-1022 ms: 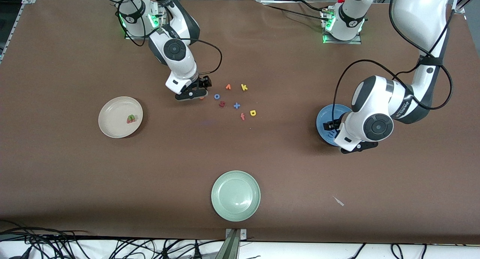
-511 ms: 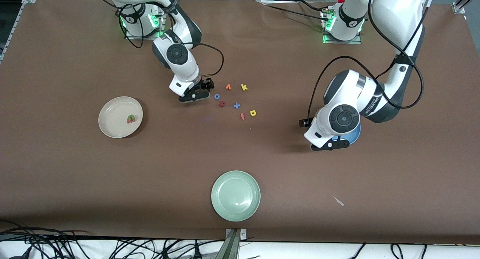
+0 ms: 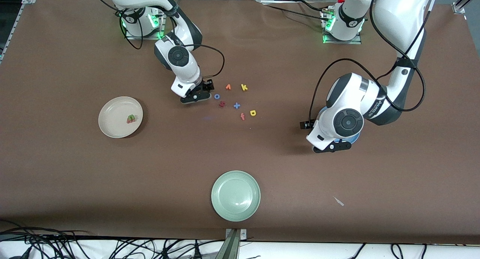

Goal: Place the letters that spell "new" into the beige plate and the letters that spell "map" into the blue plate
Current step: 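Reach the right gripper to the orange letter while the left gripper reaches yellow, then grasp the orange letter with the right gripper while the left gripper grasps yellow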

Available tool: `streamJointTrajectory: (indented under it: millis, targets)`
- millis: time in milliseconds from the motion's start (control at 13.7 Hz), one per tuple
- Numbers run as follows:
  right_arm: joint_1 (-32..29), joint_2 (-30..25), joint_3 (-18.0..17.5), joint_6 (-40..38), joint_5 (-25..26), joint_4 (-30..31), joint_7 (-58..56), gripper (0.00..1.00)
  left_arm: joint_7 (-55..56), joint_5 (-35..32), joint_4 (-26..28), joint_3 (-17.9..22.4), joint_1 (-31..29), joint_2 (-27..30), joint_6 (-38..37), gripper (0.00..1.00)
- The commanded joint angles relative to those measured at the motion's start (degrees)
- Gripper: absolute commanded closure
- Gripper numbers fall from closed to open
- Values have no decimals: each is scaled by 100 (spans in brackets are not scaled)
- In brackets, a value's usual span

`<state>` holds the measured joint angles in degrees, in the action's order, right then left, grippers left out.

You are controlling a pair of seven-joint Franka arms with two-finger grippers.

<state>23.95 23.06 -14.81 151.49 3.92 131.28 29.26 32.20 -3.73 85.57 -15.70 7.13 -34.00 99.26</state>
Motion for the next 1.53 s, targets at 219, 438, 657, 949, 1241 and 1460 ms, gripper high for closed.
streamJointTrajectory:
  millis: [219, 438, 657, 949, 1241, 1460]
  targets:
    - [-13, 84, -22, 109, 57, -41, -166, 27, -47, 241, -155, 14, -28, -107, -56, 0]
    - [-21, 93, -22, 162, 101, -41, -175, 34, -3, 241, -164, 14, -19, -107, -56, 0]
    - [-21, 93, -13, 162, 127, -41, -184, 38, -3, 232, -155, 14, -28, -107, -56, 0]
    - [-48, 172, -4, 179, 145, -94, -263, 43, 6, 206, -155, 14, -36, -125, -56, 0]
    - [-57, 181, -4, 206, 162, -94, -263, 51, -55, 188, -155, 23, -36, -125, -56, 0]
    - [-48, 208, -4, 276, 162, -85, -263, 58, -82, 180, -155, 23, -19, -134, -47, 0]
